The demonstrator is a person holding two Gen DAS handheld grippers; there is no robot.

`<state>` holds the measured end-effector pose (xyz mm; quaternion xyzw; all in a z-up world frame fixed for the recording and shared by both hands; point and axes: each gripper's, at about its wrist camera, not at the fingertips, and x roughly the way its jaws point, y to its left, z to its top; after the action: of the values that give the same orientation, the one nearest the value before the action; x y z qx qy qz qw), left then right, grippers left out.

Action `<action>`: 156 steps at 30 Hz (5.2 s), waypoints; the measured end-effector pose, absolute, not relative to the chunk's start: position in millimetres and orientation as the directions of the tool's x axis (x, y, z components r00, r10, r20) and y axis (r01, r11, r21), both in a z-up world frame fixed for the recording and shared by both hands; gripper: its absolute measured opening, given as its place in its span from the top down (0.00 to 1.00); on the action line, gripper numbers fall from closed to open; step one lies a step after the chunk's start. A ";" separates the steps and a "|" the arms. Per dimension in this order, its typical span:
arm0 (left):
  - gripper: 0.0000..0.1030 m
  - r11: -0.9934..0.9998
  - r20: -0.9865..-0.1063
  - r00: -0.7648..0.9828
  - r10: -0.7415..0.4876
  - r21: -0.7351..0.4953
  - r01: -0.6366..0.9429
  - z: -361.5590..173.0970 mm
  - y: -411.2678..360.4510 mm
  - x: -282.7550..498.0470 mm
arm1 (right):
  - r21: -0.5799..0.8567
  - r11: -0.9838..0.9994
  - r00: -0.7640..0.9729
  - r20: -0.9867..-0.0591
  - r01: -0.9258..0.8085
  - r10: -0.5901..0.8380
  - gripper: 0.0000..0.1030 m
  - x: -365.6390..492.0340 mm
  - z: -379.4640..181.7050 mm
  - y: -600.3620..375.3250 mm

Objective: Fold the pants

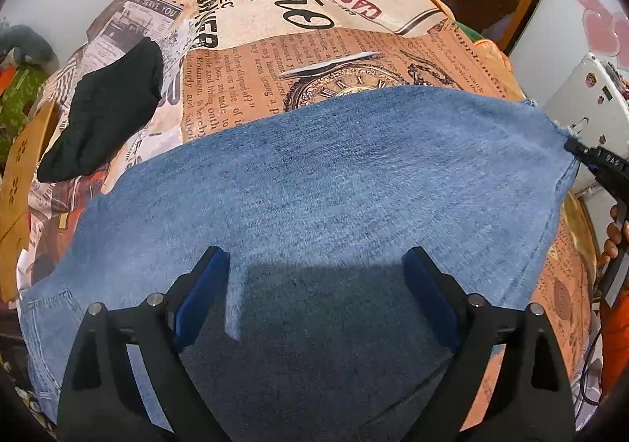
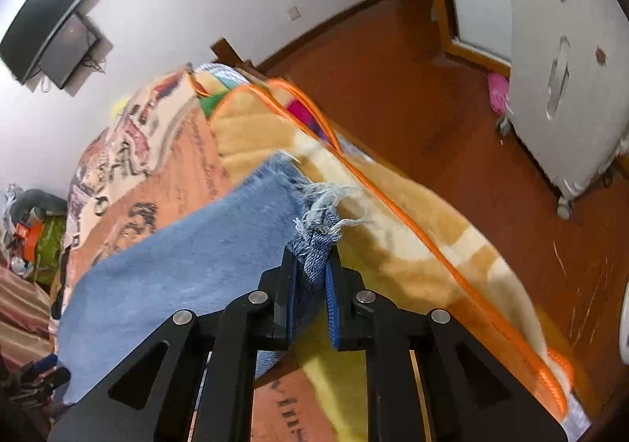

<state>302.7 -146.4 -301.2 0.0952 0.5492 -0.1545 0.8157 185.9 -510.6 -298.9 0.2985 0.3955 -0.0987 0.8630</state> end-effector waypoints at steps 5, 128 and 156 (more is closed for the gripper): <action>0.10 0.938 -0.902 0.399 -0.163 -0.017 0.345 -280.6 -134.1 289.4 | 0.444 0.832 0.736 -0.674 0.334 0.064 0.90 182.2 -250.1 -497.4; 0.04 0.959 -0.802 0.588 0.102 -0.078 -0.272 -219.3 191.3 173.5 | 0.105 0.876 0.599 -0.691 -0.471 0.405 0.33 210.5 -162.9 -144.7; 0.03 0.744 -0.844 0.476 -0.246 -0.479 -0.465 -359.1 271.8 148.3 | -0.053 0.721 0.307 -0.924 -0.691 0.227 0.28 218.8 -276.8 -10.7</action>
<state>148.3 271.8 -359.1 -0.3508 0.5068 0.0699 0.7843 218.8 -10.7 -276.8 -0.2283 0.5086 0.2960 0.7756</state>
